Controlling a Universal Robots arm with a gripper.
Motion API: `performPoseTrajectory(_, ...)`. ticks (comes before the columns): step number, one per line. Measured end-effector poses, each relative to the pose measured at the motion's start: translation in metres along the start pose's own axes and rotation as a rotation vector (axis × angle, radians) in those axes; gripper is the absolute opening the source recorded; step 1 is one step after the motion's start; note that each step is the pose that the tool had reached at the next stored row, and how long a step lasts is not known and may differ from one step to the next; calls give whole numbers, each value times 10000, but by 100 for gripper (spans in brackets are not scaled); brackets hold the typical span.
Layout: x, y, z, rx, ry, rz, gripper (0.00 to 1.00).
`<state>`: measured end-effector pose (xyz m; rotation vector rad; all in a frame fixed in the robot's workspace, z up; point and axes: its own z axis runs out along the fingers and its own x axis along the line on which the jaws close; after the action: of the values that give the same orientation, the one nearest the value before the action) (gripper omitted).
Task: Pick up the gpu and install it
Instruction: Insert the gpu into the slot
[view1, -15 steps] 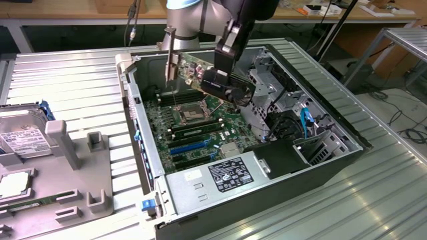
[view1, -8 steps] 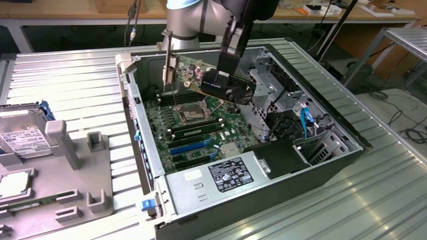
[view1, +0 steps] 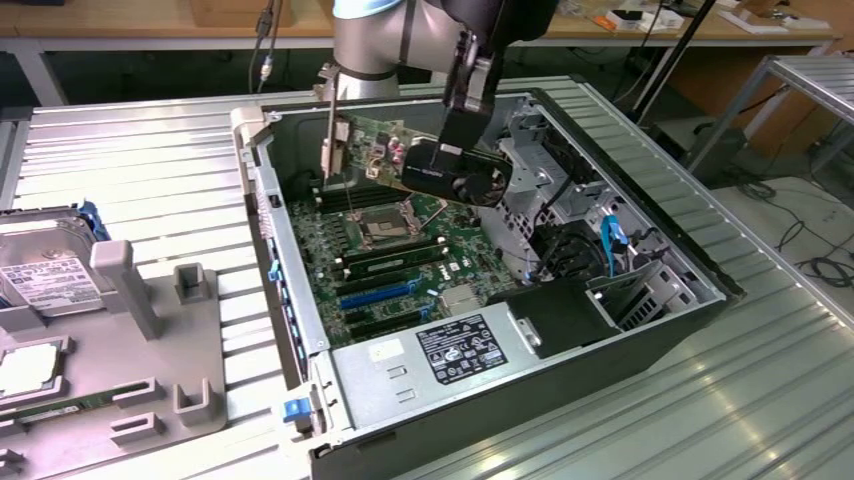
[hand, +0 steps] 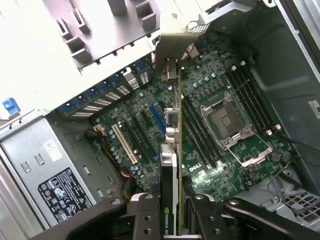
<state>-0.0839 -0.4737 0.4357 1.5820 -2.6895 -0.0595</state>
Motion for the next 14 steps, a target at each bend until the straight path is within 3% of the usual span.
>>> performPoseTrajectory(14,0,0,1,-3,88,-2025,27)
